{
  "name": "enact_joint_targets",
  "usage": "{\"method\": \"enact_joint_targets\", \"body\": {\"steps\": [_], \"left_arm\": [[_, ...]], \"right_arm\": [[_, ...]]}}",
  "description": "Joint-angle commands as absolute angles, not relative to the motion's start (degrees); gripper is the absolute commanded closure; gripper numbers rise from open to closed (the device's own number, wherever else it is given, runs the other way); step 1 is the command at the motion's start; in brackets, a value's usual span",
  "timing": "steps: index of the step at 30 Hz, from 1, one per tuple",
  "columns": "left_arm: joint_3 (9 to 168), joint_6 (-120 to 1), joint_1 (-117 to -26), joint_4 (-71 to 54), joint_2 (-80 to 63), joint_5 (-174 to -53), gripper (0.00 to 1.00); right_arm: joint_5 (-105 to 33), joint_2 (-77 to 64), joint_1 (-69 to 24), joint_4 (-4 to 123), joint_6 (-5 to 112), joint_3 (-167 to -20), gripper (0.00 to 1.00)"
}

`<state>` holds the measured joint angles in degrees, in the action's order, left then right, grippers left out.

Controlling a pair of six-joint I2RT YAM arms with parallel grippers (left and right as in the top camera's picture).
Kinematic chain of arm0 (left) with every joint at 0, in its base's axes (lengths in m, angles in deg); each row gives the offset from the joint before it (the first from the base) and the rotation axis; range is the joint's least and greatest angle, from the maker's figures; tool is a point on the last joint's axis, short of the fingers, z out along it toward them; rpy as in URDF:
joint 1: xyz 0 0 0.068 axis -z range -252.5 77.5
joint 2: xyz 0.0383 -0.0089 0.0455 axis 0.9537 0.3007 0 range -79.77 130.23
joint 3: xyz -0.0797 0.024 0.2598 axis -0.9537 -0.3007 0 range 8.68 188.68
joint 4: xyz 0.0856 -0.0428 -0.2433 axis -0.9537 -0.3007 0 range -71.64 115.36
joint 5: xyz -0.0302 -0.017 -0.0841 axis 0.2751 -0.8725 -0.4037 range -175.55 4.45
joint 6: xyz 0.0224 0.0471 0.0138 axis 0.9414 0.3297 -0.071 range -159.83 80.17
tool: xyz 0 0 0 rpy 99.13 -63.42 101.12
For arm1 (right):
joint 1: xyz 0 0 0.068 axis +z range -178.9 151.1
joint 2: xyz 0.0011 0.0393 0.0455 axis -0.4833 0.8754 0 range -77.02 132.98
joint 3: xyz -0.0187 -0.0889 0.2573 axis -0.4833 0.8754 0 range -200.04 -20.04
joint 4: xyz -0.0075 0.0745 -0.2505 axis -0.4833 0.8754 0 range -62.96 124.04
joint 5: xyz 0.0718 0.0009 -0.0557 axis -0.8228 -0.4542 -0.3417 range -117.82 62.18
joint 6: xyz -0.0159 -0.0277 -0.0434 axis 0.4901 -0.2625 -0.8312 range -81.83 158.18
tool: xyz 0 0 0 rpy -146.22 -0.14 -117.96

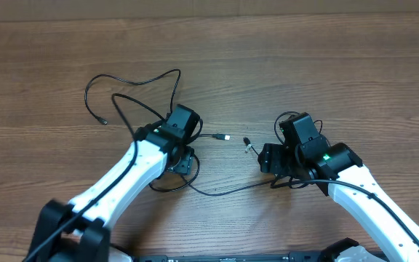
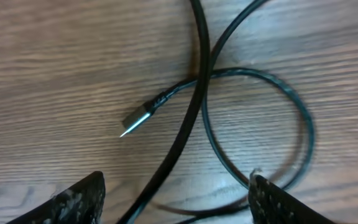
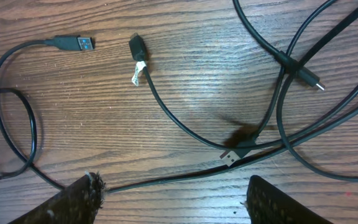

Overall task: Untangle cables
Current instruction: 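Pull the left gripper up-left, stretching the cable away from the right gripper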

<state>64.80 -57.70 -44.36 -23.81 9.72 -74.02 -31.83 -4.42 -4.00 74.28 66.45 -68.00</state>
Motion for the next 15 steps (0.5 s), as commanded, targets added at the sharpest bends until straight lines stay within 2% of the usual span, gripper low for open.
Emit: {"method": "enact_joint_targets", "body": {"steps": [1,4,5,6,15], "left_arm": [[64.18,-58.68,-44.4,-23.19,12.98,-72.71,0.38],[64.51,-58.71,-44.4,-23.17,13.18,-73.58,0.75],[65.04,-58.73,-44.4,-23.32,13.04,-73.8,0.91],[65.67,-58.82,-44.4,-23.59,12.89,-73.82,0.95],[84.4,-59.43,-44.47,-32.37,11.16,-78.11,0.96]], "right_arm": [[-30.8,-4.47,-3.89,74.06,66.25,-68.9,0.27],[-30.8,-4.47,-3.89,74.04,66.25,-68.9,0.27],[-30.8,-4.47,-3.89,74.04,66.25,-68.9,0.27],[-30.8,-4.47,-3.89,74.06,66.25,-68.9,0.27],[-30.82,-4.47,-3.89,74.2,66.25,-68.9,0.27]]}}
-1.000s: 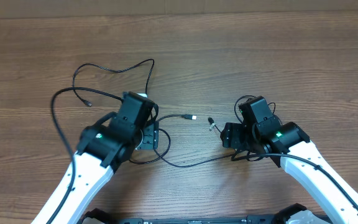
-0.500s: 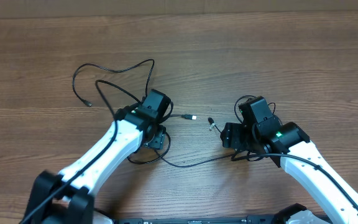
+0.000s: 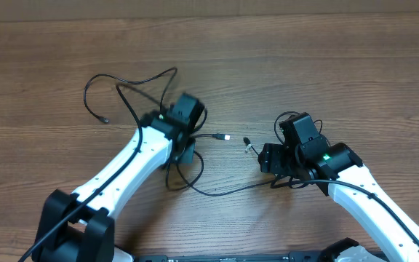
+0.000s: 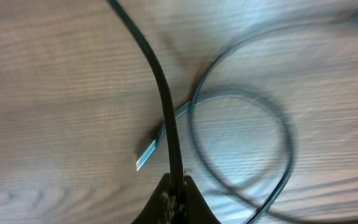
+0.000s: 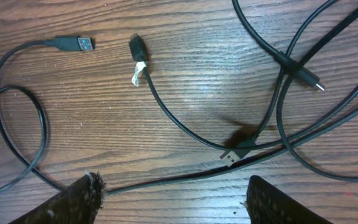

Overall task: Untangle cables
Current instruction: 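Pull the left gripper up-left, stretching the cable away from the right gripper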

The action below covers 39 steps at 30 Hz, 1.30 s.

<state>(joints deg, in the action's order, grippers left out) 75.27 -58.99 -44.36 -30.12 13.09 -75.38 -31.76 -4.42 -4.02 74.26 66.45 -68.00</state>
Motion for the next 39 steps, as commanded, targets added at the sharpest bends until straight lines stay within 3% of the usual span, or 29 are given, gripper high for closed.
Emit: {"method": "enact_joint_targets", "body": {"steps": [1,10,18,22,30,39], "left_arm": [[87.66,-59.01,-44.51,-33.86,11.14,-79.4,0.96],[113.67,-57.59,-49.36,-44.61,11.14,-98.09,0.96],[127.66,-58.05,-62.44,-50.73,9.98,-104.82,0.96],[129.69,-58.09,-68.47,-49.36,8.32,-116.47,0.96],[129.67,-59.6,-80.62,-43.37,7.78,-152.25,0.96],[129.65,-59.06,-82.32,-42.25,7.97,-157.56,0.96]], "right_arm": [[-30.82,-4.45,-3.89,74.31,66.25,-68.9,0.27],[-30.8,-4.47,-3.89,74.41,66.25,-68.9,0.28],[-29.95,-4.45,-3.89,75.22,66.25,-68.9,0.28],[-29.97,-4.47,-3.89,75.18,66.25,-68.9,0.27],[-29.99,-4.47,-3.89,75.18,66.25,-68.9,0.27],[-30.56,-4.47,-3.89,75.14,66.25,-68.9,0.27]]}}
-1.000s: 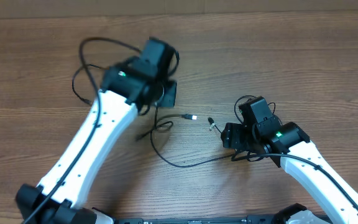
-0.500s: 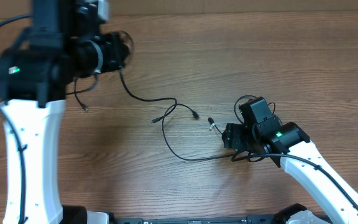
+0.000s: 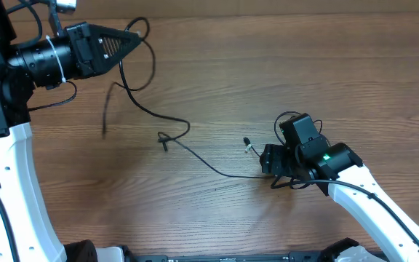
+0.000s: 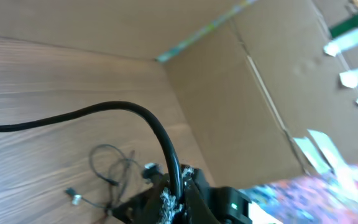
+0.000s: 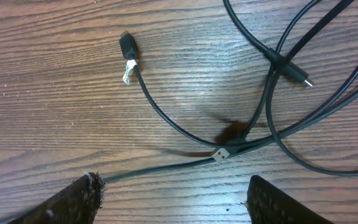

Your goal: Untangle cables

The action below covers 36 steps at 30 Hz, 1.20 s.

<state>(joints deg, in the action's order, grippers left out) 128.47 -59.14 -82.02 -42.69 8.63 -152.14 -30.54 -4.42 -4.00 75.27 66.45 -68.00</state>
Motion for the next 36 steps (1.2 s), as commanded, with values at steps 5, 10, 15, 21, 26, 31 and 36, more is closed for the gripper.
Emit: {"method": "enact_joint_targets", "body": {"steps": [5,10,15,21,26,31,36], "left_arm": [[129.65,-59.08,-82.22,-41.82,7.97,-157.41,0.95],[129.65,-59.08,-82.24,-41.6,7.97,-157.32,0.95],[129.65,-59.06,-82.24,-41.44,7.97,-153.76,0.96],[129.65,-59.1,-82.22,-41.44,7.97,-153.56,0.96],[129.65,-58.01,-82.24,-41.4,7.97,-153.51,0.95],[129.65,-57.77,-82.22,-41.47,7.97,-153.54,0.95],[129.65,-57.37,-82.22,-41.68,7.97,-153.54,0.96]], "right_arm": [[-45.62,-4.47,-3.89,70.07,58.16,-68.9,0.27],[-58.34,-4.45,-3.89,63.29,57.6,-68.9,0.27],[-68.07,-4.45,-3.76,60.45,56.74,-68.9,0.26],[-69.64,-4.42,-1.68,59.84,51.41,-68.86,0.27],[-69.49,-3.37,1.71,54.7,51.41,-68.86,0.29],[-69.45,0.1,5.51,50.59,51.39,-68.86,0.29],[-69.49,4.56,8.31,46.7,51.85,-68.86,0.37]]}}
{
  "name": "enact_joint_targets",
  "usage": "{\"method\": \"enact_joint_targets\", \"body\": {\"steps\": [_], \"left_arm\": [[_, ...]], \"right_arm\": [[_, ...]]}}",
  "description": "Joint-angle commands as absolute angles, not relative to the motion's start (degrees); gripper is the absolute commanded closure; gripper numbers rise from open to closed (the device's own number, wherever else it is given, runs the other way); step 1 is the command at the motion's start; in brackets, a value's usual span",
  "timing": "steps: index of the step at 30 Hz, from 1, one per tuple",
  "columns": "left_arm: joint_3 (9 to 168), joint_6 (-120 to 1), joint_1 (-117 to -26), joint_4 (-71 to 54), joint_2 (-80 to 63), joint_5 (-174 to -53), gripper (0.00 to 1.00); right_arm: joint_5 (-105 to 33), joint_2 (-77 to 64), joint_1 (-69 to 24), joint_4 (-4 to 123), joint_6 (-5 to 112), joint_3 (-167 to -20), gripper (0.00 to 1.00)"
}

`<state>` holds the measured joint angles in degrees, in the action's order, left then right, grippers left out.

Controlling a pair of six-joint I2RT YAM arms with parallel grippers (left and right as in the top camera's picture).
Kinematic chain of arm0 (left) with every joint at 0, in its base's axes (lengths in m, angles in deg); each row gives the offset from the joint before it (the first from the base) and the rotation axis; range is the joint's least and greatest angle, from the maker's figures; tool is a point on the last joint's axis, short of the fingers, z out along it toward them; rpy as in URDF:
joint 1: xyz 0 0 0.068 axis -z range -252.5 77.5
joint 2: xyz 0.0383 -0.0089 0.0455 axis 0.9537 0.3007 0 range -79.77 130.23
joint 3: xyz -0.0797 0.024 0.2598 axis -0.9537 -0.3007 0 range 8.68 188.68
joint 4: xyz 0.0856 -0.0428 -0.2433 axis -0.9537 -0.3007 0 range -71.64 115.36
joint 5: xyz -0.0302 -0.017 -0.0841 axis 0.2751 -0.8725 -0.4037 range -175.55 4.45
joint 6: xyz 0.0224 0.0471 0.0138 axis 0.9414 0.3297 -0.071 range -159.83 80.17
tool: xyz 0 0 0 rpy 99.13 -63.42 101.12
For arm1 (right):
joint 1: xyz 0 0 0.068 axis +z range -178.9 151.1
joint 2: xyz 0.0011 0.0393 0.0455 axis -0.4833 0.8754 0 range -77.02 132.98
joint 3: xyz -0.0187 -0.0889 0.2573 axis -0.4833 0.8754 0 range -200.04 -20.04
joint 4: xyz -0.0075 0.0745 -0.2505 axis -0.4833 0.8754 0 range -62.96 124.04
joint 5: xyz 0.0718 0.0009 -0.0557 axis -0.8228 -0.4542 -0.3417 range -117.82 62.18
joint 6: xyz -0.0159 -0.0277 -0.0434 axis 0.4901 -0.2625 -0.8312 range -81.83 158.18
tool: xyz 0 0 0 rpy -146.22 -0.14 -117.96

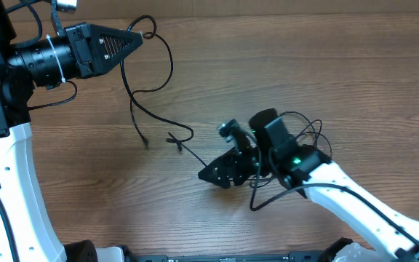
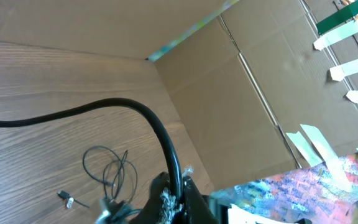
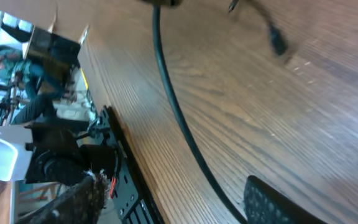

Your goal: Untangle cables

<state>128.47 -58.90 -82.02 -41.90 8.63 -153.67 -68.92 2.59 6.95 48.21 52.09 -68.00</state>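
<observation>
A thin black cable [image 1: 132, 94] hangs from my left gripper [image 1: 138, 36], which is raised high at the far left and shut on it [image 2: 174, 190]. The cable drops to the table, kinks at a small knot [image 1: 173, 138] and runs right toward my right gripper [image 1: 213, 177]. That gripper is low over the table middle and open, with the cable [image 3: 173, 106] passing between its fingers [image 3: 169, 193]. More black cable loops [image 1: 308, 128] lie around the right arm. A plug [image 3: 278, 40] shows blurred on the wood.
A cardboard wall [image 2: 229, 93] stands along the far edge of the wooden table [image 1: 355, 65]. A loose cable end [image 1: 145, 143] rests left of the knot. The table's near edge with a black rail [image 3: 117, 155] shows in the right wrist view.
My right arm has moved left from beside the cable pile to the table's middle, its wrist tilted, open fingers on both sides of the cable. The left gripper stays raised, holding the cable.
My left gripper was open over a cable loop and plug on the table, then shut on that cable. Later it was high at the far left with the cable lifted out of the tangle. The right gripper stayed open by the pile, then moved left.
</observation>
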Motion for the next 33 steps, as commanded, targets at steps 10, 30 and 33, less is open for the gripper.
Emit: {"method": "enact_joint_targets", "body": {"steps": [10,30,33], "left_arm": [[129.65,-56.67,-82.22,-41.68,7.97,-152.86,0.96],[129.62,-61.83,-70.37,-33.44,8.61,-125.82,0.96],[129.62,-60.04,-69.58,-38.89,8.63,-111.92,0.96]], "right_arm": [[-95.28,6.0,10.52,45.56,39.43,-68.86,0.74],[-89.64,5.98,10.49,44.08,42.47,-68.86,0.6],[-75.15,6.0,10.45,47.25,48.59,-68.86,0.58]]}}
